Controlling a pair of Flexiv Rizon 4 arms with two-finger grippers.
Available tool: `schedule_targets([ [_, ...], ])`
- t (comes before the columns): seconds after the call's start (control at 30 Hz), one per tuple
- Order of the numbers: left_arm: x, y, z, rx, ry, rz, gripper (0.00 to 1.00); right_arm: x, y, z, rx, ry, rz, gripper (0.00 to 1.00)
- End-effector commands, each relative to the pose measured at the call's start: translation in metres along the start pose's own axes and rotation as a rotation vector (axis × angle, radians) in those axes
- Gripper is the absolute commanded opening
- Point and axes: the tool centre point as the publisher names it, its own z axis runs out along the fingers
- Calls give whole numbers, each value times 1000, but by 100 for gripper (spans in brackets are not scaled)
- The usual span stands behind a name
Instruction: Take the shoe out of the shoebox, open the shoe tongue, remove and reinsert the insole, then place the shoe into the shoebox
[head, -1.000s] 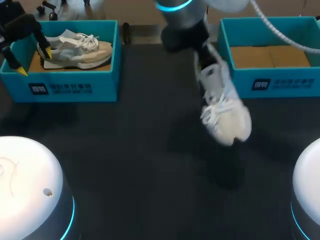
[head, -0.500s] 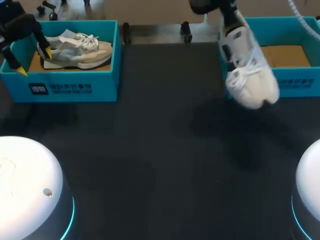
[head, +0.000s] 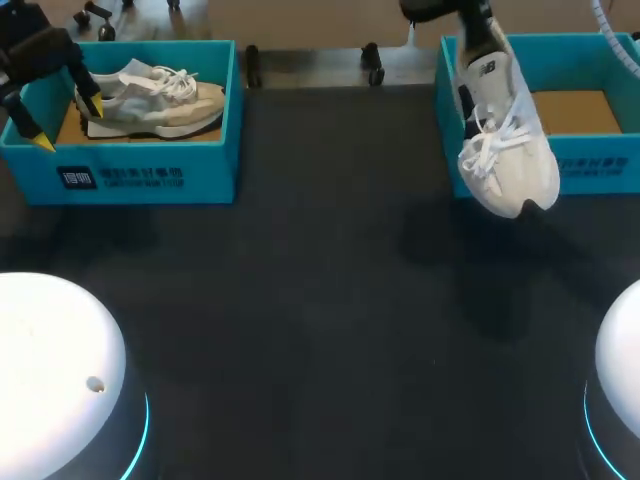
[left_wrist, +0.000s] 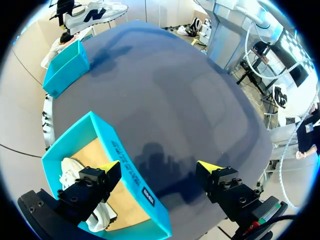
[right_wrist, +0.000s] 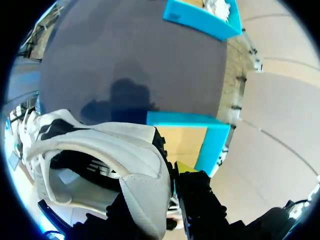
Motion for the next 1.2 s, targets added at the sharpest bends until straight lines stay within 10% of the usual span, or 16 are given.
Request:
schedule_targets([
  [0.03, 0, 0, -1, -2, 2, 0, 100, -32, -36, 3, -3, 53, -9, 0],
  [0.53, 0, 0, -1, -2, 2, 0, 100, -95, -181, 85, -70, 91, -73, 0],
  [1.03, 0, 0, -1, -2, 2, 0, 100, -97, -186, 92, -75, 115, -65, 0],
  [1.2, 0, 0, -1, -2, 2, 0, 100, -113, -204, 126, -118, 131, -12, 0],
])
